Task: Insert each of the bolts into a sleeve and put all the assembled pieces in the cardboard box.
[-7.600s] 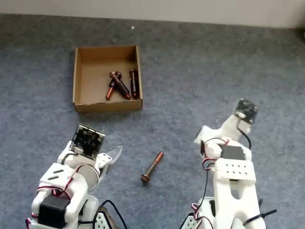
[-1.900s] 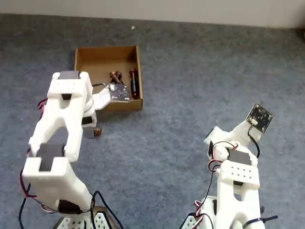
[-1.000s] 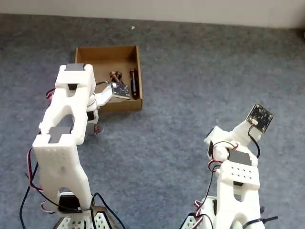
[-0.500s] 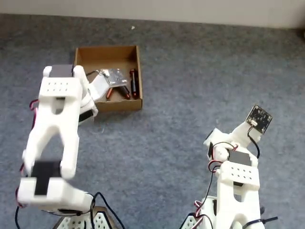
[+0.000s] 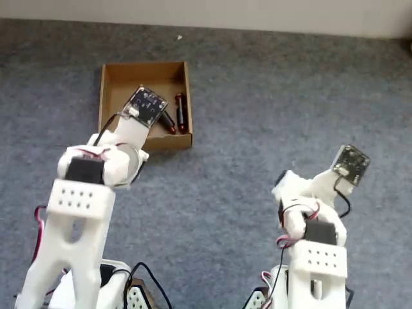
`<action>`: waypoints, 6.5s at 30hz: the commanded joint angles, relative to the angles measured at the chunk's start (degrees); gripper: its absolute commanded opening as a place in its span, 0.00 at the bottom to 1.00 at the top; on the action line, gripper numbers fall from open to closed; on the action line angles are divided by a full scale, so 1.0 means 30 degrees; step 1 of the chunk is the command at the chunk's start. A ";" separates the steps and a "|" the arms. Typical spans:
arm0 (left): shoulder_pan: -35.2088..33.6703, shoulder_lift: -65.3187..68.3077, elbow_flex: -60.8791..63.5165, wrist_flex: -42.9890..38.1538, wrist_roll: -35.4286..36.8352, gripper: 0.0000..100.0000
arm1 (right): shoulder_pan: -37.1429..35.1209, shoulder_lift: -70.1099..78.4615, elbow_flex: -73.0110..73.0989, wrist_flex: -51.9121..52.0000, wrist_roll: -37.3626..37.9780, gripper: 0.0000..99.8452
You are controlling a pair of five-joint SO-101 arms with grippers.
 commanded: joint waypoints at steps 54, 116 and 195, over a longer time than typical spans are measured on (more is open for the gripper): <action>0.7018 -1.3875 0.3736 -0.3927 1.2044 0.01 | -1.6806 -0.3502 0.0396 -0.7839 0.8293 0.01; -0.3062 -2.1231 1.8711 -0.2432 0.8264 0.23 | -0.9832 0.4586 -0.8864 -0.0923 0.6505 0.01; -0.3004 -2.1172 1.8711 -0.2960 0.8264 0.01 | -0.6462 0.0161 -0.3004 0.5319 0.6593 0.01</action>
